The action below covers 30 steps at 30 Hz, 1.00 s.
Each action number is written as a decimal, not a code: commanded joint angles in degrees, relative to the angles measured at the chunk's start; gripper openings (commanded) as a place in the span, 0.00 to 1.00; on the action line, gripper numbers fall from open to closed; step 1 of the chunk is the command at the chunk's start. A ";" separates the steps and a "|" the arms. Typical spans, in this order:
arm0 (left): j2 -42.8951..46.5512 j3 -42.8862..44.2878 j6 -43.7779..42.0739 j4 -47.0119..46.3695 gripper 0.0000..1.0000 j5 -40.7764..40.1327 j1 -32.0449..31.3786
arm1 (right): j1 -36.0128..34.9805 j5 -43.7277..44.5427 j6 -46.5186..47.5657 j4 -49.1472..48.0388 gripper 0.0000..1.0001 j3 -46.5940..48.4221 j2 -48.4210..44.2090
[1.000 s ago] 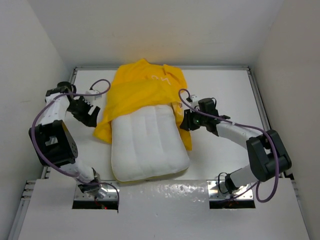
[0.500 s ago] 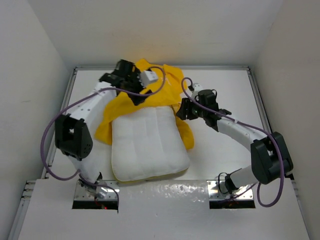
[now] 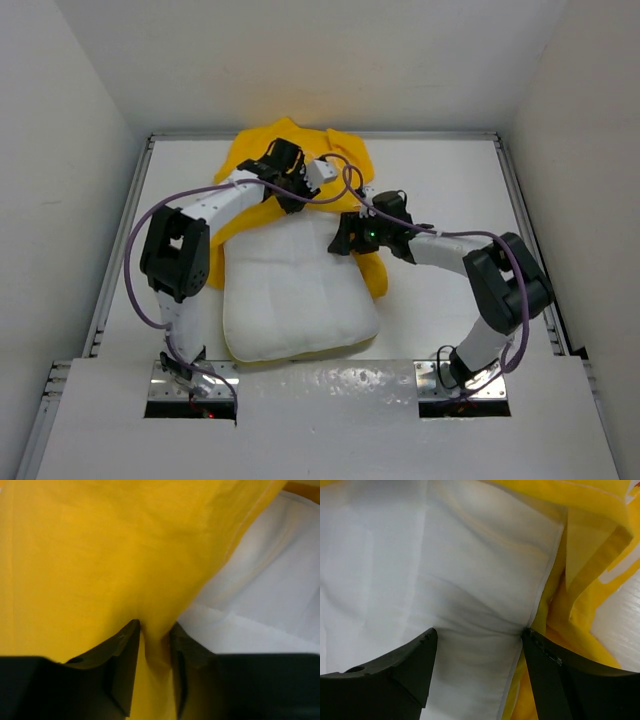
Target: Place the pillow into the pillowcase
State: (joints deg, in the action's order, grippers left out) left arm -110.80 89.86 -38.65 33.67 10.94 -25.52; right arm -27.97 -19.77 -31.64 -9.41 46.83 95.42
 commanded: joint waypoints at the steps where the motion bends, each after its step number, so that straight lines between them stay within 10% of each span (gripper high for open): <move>1: 1.38 -1.53 1.39 -2.29 0.25 2.77 0.03 | -0.07 -2.64 0.08 -1.67 0.69 0.37 1.96; 2: 1.21 -1.53 1.74 -2.12 0.03 2.95 0.03 | -0.07 -2.56 0.26 -1.40 0.69 0.72 2.66; 5: 1.29 -0.22 3.50 -1.51 0.00 3.91 0.03 | -0.07 -4.30 0.70 -0.96 0.65 2.47 6.18; 9: 1.82 7.66 5.16 4.02 0.00 12.23 0.03 | -0.16 -11.33 -0.61 -3.85 0.00 8.27 9.96; 22: 4.72 17.54 3.32 18.18 0.00 28.16 0.03 | -0.07 13.76 -16.52 -48.05 0.00 13.55 3.80; 30: 6.04 13.68 -4.75 23.98 0.00 32.31 0.38 | -0.07 39.26 -21.09 -43.78 0.00 9.43 5.48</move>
State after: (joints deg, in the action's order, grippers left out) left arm -108.95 105.58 -39.97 48.99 34.00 -24.25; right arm -28.64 1.74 -49.01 -43.51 55.42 101.30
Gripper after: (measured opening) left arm 0.006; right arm 0.011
